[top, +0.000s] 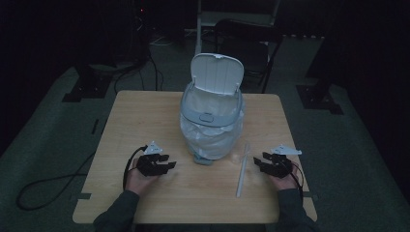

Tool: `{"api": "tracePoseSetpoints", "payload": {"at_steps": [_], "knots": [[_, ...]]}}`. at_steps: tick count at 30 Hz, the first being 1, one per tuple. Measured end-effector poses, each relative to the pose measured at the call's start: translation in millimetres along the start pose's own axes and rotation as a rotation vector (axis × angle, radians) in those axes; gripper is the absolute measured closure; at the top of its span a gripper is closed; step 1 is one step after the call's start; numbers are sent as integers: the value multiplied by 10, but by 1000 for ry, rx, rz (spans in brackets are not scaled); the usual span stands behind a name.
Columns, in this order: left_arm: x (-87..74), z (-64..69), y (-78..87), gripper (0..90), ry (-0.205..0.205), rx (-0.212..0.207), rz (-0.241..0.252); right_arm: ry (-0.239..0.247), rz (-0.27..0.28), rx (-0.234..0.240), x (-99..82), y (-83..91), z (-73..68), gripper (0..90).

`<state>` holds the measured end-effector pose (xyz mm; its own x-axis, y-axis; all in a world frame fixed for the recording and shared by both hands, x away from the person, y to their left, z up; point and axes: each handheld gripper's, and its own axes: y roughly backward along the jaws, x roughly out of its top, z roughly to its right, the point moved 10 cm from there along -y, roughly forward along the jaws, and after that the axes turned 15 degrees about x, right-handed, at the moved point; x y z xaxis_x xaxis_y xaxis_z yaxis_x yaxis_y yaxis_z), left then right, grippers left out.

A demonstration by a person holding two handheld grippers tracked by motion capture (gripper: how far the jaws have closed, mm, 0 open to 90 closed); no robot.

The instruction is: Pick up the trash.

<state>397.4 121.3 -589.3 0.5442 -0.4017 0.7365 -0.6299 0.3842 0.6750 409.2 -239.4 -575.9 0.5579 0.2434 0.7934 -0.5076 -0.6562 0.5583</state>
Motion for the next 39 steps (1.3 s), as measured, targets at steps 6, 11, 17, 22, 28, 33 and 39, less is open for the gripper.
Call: {"api": "tracePoseSetpoints", "payload": {"at_steps": [6, 11, 17, 22, 28, 33, 39], "knots": [[-36, 26, -42, 530, -13, 0, -11, -5, 42, 25, 149, 54, -84, 492], [-81, 63, -98, 529, -30, -8, -35, 10, 79, 37, 330, 127, -164, 537], [-91, 57, -107, 530, -27, -7, -38, 16, 116, 71, 518, 152, -249, 543], [-102, 60, -118, 529, -31, -8, -42, 29, 101, 88, 618, 71, -301, 549], [-106, 71, -125, 530, -28, -10, -45, 17, 70, 93, 572, -28, -274, 550], [-108, 75, -130, 530, -29, -11, -46, -1, 57, 133, 491, -55, -314, 575], [-112, 80, -136, 529, -31, -12, -48, -8, 33, 170, 344, -16, -381, 667]]}}
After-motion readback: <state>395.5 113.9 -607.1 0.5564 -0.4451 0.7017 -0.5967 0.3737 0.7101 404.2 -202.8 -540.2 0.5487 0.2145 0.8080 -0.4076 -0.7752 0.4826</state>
